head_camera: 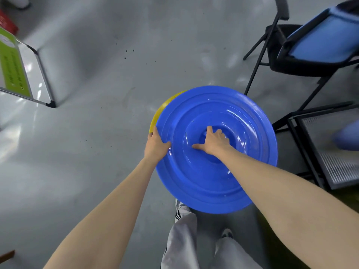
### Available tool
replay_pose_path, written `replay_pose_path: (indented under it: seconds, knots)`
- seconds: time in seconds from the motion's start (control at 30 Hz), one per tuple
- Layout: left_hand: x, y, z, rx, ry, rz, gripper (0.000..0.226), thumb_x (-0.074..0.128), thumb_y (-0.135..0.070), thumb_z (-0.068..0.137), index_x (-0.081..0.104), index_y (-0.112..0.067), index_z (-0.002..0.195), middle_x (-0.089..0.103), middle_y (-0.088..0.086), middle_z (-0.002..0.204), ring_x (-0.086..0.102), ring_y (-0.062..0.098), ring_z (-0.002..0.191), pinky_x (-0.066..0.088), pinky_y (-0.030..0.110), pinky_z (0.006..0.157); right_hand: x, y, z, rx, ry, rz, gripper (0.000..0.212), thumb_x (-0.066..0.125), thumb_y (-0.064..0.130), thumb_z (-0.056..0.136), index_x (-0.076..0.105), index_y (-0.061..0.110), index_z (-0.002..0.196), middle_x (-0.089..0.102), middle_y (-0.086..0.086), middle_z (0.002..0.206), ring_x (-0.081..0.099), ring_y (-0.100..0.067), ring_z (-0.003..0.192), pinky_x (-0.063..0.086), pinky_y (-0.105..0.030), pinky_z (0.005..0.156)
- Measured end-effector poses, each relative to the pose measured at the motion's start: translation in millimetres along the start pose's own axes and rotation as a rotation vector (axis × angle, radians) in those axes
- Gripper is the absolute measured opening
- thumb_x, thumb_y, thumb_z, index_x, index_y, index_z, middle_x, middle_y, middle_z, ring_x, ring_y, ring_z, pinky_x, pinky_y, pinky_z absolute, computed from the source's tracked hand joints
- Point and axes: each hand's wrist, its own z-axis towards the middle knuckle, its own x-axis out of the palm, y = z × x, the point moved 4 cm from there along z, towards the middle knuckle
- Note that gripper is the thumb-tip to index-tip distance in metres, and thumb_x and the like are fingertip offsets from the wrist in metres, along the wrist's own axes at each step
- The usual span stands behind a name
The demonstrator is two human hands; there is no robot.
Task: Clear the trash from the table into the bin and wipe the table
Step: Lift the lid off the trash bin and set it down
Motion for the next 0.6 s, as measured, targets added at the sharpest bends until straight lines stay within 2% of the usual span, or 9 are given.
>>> replay_pose_path:
  seconds: [0.1,0.27,0.37,0.53,0.6]
  knots:
    - [11,-7,-29,0.012,0.005,0.03,0.083,0.065,-0.014,0.09,0.016,-0.015,0.158,0.035,0.01,0.153,0.051,0.031,0.125,0.05,0.047,0.096,2,-22,-21,0.005,-0.001,0.014,0.102,0.067,0.068,0.079,0.017,0.019,0.152,0.038,-0.018,0.14,0.042,-0.037,0.129,0.041,-0.045,0.099]
    - [44,-9,-83,0.018,-0.032,0.008,0.087,0.064,-0.013,0.091,0.01,-0.015,0.159,0.034,0.008,0.155,0.049,0.029,0.129,0.05,0.05,0.1,16,-68,-53,-0.013,0.007,0.068,0.098,0.069,0.064,0.08,0.019,0.018,0.151,0.038,-0.019,0.141,0.042,-0.038,0.13,0.04,-0.045,0.1]
    - [66,-4,-117,0.019,-0.098,-0.017,0.084,0.063,-0.016,0.093,0.012,-0.015,0.16,0.03,0.007,0.158,0.045,0.029,0.135,0.047,0.046,0.104,32,-98,-72,-0.048,-0.017,0.094,0.092,0.067,0.064,0.082,0.022,0.019,0.148,0.04,-0.018,0.137,0.044,-0.037,0.126,0.043,-0.045,0.097]
    - [114,6,-182,0.051,-0.209,-0.074,0.079,0.059,-0.015,0.094,0.015,-0.016,0.159,0.032,0.004,0.158,0.045,0.027,0.135,0.049,0.042,0.1,60,-154,-103,-0.106,0.001,0.158,0.077,0.067,0.055,0.086,0.029,0.019,0.143,0.043,-0.017,0.135,0.047,-0.035,0.121,0.045,-0.048,0.1]
    - [134,13,-207,0.042,-0.234,-0.124,0.077,0.056,-0.012,0.094,0.016,-0.019,0.159,0.031,0.001,0.159,0.045,0.025,0.135,0.048,0.034,0.092,70,-175,-116,-0.125,0.023,0.178,0.075,0.069,0.049,0.086,0.03,0.018,0.143,0.042,-0.018,0.137,0.047,-0.034,0.121,0.046,-0.047,0.098]
